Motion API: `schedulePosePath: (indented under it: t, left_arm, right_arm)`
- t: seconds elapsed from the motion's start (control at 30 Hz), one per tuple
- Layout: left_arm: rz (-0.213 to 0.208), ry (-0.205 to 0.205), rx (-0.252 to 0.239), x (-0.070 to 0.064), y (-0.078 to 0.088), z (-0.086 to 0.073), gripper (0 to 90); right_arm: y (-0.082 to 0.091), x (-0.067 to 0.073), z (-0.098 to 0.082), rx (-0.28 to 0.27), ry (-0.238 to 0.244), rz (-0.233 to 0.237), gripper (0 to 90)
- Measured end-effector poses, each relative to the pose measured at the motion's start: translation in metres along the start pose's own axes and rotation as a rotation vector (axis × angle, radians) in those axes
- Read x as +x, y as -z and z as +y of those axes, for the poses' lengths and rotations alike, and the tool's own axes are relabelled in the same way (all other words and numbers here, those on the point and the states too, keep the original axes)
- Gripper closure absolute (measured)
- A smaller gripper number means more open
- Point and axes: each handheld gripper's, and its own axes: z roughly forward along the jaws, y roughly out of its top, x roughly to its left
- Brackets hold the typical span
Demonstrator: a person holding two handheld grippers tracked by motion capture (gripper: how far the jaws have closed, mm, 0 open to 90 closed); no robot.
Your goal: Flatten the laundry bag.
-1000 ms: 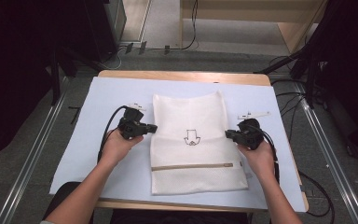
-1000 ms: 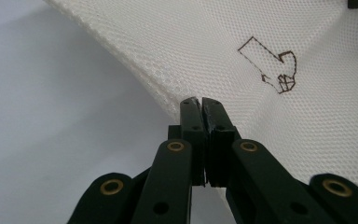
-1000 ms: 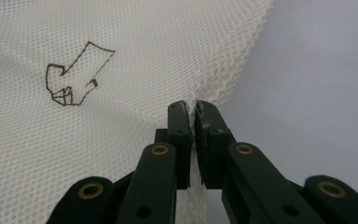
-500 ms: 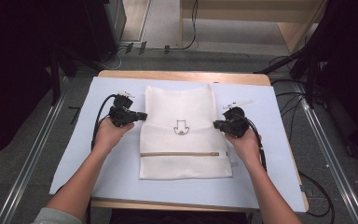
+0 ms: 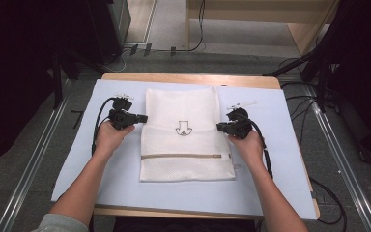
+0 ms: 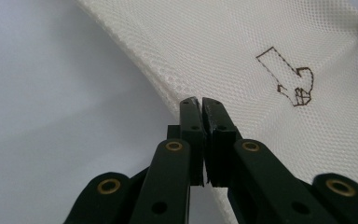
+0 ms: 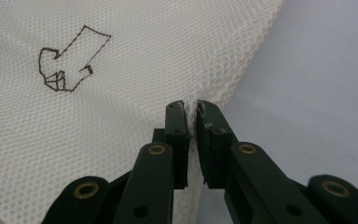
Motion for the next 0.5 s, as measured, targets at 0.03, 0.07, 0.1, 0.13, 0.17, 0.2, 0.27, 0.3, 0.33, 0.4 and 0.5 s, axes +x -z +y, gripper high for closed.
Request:
schedulePosePath:
  t: [0.03,0.07,0.1,0.13,0.17,0.2,0.27,0.3,0.33,0.4,0.5]
  left_arm:
    - [0.001,0.003,0.006,0.001,-0.001,-0.001,88.5]
    - [-0.002,0.005,0.014,0.002,-0.002,-0.001,88.4]
    - [-0.004,0.010,0.019,0.003,-0.004,-0.002,88.0]
    - [-0.001,0.010,0.023,0.004,-0.004,-0.002,86.8]
    - [-0.003,0.011,0.024,0.004,-0.004,-0.003,85.1]
    - [-0.013,0.015,0.026,0.005,-0.004,-0.003,81.2]
    - [-0.012,0.015,0.031,0.006,-0.003,-0.003,72.6]
    - [0.000,0.010,0.027,0.005,-0.001,-0.004,68.4]
    - [0.012,0.001,0.022,0.004,0.001,-0.005,64.0]
    - [0.015,-0.014,0.015,0.002,0.006,-0.005,56.8]
    - [0.019,-0.033,0.009,-0.002,0.015,-0.007,49.5]
  right_arm:
    - [-0.001,-0.001,0.000,0.003,0.003,-0.002,84.0]
    - [-0.002,-0.002,-0.001,0.010,-0.004,0.001,83.7]
    - [-0.003,-0.002,-0.001,0.012,-0.004,0.001,83.0]
    - [-0.004,-0.003,-0.002,0.018,-0.002,-0.001,81.4]
    - [-0.004,-0.003,-0.002,0.025,-0.002,0.001,77.6]
    - [-0.005,-0.003,-0.002,0.028,-0.001,0.005,73.3]
    - [-0.003,-0.003,-0.001,0.038,0.001,0.008,67.5]
    - [-0.002,-0.003,-0.001,0.042,0.003,0.013,64.6]
    - [0.002,-0.003,0.000,0.043,0.006,0.010,61.4]
    - [0.008,-0.003,0.001,0.035,0.011,0.018,56.0]
    - [0.021,-0.003,0.003,0.012,-0.006,0.029,52.4]
